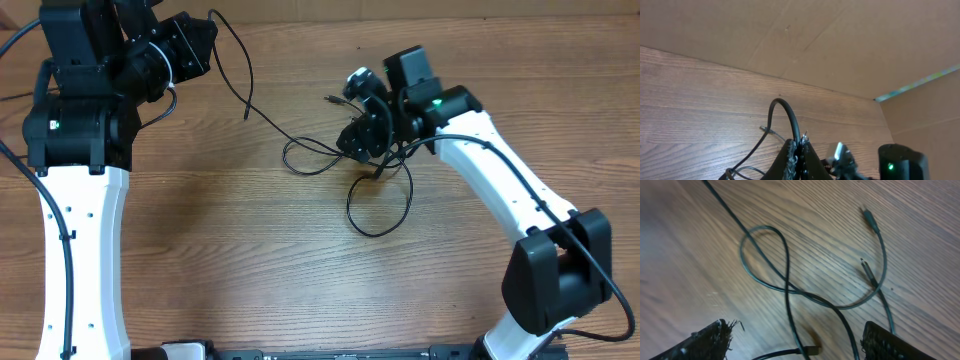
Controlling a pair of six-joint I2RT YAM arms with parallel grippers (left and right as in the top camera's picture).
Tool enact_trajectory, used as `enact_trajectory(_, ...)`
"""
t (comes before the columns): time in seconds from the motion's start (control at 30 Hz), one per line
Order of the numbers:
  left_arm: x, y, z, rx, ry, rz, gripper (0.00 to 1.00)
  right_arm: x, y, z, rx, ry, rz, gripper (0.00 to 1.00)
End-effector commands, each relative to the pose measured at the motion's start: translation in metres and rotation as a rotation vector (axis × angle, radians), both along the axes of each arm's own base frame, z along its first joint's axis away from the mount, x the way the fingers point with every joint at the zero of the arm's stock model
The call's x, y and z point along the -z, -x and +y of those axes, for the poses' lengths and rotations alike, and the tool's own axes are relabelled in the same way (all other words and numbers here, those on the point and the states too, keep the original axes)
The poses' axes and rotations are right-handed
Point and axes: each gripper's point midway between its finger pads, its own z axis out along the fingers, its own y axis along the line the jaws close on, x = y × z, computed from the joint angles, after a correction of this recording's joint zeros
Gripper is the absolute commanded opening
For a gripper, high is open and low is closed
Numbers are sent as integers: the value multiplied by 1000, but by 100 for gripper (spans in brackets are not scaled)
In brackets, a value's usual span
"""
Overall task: Untangle cables
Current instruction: 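Pull the left gripper up-left and right gripper right, separating cables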
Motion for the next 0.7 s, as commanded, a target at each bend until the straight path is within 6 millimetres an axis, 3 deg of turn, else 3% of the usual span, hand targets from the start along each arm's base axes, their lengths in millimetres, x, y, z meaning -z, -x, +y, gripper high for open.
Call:
enact_trajectory(0.0, -8, 0, -4, 24, -5, -28, 4, 32, -7, -16, 14, 146, -4, 83)
enact_trajectory(0.3, -9, -1, -4, 22, -6, -35, 4, 84, 5, -13, -12, 166, 142, 69)
enact_trajectory(0.47, -7, -1, -1, 10, -16, -31, 4, 87, 3, -14, -8, 174, 138, 40)
enact_trajectory(0.57, 0, -2, 7, -34, -41, -3, 4, 89, -12, -36, 53, 286, 73, 4)
enact_trajectory(0.67, 14, 2, 17, -67, -116, 36, 4, 79, -38, -78, 205, 469, -36, 4)
